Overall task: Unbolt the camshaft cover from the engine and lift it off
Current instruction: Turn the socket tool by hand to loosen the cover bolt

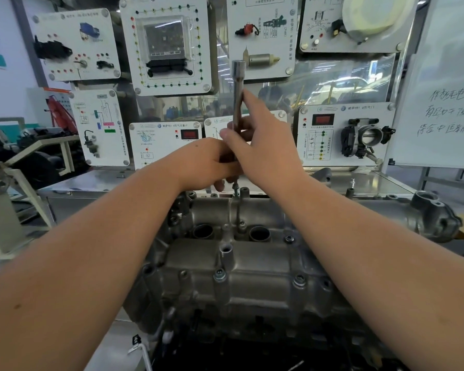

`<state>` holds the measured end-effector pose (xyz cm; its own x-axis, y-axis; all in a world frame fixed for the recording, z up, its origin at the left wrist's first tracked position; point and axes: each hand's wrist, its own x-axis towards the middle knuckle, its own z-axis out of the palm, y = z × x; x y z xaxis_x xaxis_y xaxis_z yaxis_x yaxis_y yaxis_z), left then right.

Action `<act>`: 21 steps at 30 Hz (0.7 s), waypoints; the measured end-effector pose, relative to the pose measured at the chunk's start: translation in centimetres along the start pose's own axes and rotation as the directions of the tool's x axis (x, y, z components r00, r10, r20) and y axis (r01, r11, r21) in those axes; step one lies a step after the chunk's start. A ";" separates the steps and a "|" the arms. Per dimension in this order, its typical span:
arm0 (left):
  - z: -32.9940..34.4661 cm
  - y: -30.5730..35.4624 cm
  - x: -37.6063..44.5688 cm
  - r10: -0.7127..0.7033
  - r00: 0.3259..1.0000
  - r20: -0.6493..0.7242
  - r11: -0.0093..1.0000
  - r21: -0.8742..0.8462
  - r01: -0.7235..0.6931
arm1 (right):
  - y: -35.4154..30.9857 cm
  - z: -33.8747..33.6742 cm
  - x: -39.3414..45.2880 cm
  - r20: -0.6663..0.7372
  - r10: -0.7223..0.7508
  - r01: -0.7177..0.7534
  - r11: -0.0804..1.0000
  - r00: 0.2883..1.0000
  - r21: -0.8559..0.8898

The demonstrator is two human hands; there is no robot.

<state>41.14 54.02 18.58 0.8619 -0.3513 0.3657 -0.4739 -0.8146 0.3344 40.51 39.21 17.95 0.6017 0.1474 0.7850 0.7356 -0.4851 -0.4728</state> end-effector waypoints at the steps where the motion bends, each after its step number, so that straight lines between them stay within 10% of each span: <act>1: 0.0 0.0 0.0 -0.001 1.000 -0.003 1.000 0.003 0.001 | 0.0 0.0 0.1 -0.015 -0.009 0.009 1.000 1.000 -0.020; 21: 0.2 0.0 -0.1 -0.010 1.000 0.018 0.997 -0.076 0.011 | 0.1 0.1 0.4 0.013 0.002 -0.001 0.998 1.000 -0.056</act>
<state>41.11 53.98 18.38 0.8695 -0.3514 0.3472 -0.4768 -0.7809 0.4036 40.86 39.29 18.12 0.6074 0.1579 0.7786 0.7164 -0.5324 -0.4509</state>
